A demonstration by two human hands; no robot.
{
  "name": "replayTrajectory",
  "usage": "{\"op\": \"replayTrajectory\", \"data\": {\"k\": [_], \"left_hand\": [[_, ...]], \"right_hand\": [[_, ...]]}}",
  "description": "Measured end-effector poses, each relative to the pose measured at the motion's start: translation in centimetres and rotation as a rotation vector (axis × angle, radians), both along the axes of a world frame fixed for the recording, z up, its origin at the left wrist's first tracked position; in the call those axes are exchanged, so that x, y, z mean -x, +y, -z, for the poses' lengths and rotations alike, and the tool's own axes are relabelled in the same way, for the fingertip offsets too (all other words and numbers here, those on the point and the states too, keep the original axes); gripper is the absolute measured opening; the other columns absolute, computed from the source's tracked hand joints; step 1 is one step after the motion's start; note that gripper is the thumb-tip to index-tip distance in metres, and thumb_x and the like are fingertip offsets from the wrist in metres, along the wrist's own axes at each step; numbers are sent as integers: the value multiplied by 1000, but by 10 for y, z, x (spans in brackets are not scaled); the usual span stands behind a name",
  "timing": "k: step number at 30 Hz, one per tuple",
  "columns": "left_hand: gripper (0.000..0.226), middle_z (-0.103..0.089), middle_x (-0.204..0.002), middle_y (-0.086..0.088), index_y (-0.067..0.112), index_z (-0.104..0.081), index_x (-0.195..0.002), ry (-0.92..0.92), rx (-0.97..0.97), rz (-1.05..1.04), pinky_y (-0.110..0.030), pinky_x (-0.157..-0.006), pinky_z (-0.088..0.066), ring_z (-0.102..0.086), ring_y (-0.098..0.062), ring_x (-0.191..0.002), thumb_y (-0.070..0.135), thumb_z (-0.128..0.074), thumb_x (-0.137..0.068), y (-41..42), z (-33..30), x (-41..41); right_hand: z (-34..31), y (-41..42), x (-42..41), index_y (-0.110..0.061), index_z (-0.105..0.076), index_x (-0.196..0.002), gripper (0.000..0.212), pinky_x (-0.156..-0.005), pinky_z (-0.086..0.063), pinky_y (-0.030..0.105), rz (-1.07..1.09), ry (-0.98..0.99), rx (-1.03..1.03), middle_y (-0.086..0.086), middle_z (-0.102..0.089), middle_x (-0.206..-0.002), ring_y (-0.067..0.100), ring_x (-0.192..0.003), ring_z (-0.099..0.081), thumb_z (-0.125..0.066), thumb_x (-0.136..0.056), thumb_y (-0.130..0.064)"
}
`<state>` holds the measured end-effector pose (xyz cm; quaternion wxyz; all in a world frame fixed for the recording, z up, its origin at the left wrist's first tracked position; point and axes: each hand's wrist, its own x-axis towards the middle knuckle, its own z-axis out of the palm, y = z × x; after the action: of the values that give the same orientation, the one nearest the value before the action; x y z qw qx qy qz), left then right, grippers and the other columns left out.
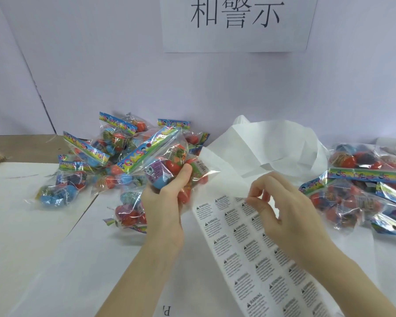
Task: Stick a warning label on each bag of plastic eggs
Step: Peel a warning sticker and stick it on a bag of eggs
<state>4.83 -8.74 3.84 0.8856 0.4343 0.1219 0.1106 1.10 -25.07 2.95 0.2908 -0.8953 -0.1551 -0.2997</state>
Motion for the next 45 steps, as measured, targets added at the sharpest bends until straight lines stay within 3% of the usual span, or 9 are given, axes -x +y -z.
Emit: {"op": "replayTrajectory", "data": {"k": [6, 14, 18, 23, 30, 34, 39, 42, 45], "left_hand": [[26, -69, -75, 1, 6, -63, -95, -9, -163, -1, -20, -59, -50, -63, -10, -62, 6, -75, -72, 1, 2, -3], [29, -53, -47, 5, 7, -59, -68, -282, -465, 422, -12, -41, -34, -42, -4, -40, 19, -80, -53, -8, -6, 18], [32, -62, -55, 7, 14, -61, -74, -254, -491, 480, -12, -46, -40, -53, -4, -46, 20, -86, -56, -9, -6, 20], [70, -70, -105, 13, 29, -61, -104, -176, -619, 462, -21, -86, -48, -61, 1, -103, 46, -82, -39, -3, -4, 15], [35, -71, -100, 16, 36, -73, -90, -69, -477, 479, -37, -100, -36, -63, -1, -99, 53, -68, -59, 4, -10, 13], [24, -72, -76, 9, 35, -74, -73, -85, -515, 431, -37, -96, -32, -61, -5, -95, 51, -58, -64, 7, -15, 13], [34, -68, -61, 6, 17, -67, -45, -123, -582, 230, -28, -85, -37, -64, 0, -82, 43, -58, -65, 6, -14, 11], [21, -65, -55, 5, 20, -70, -63, -272, -645, 77, -10, -71, -42, -59, 4, -64, 38, -60, -69, 1, -11, 16], [20, -72, -69, 6, 21, -72, -73, -351, -603, 344, -9, -66, -43, -63, -1, -65, 39, -62, -71, -7, -10, 19]], "right_hand": [[-14, 0, 6, -50, -44, -83, 23, -67, -45, 21, -171, 128, -695, -18, -60, -91, 4, -77, -55, -61, -67, -51], [-10, 6, 2, -34, -38, -106, 77, -64, -53, 19, -327, 449, -1017, 5, -74, -91, 19, -71, -71, -82, -45, -28], [-10, 7, 2, -29, -38, -111, 86, -59, -53, 20, -352, 497, -1051, 9, -73, -79, 21, -65, -71, -82, -37, -25], [-11, 9, 3, -33, -36, -102, 78, -60, -56, 23, -230, 221, -1132, 6, -72, -74, 17, -62, -68, -80, -40, -21], [-6, -8, -1, 5, -41, -121, 71, -73, -42, 16, 231, -195, -778, -28, -65, -84, -1, -76, -59, -81, -64, -12], [-10, 3, 2, -9, -36, -108, 63, -61, -41, 35, 224, -485, -502, -47, -46, -107, -3, -75, -55, -79, -65, 6], [2, 0, -3, -23, -22, -109, 73, -58, -40, 29, 158, -718, -340, -27, -41, -118, 31, -76, -62, -70, -63, 7], [4, -2, -8, -29, -19, -120, 77, -66, -36, 18, 132, -791, -228, -37, -33, -129, 7, -94, -52, -65, -67, 3], [10, -2, -11, -43, -24, -126, 82, -71, -35, 17, 64, -807, -171, -35, -40, -124, -7, -94, -43, -63, -70, 3]]}}
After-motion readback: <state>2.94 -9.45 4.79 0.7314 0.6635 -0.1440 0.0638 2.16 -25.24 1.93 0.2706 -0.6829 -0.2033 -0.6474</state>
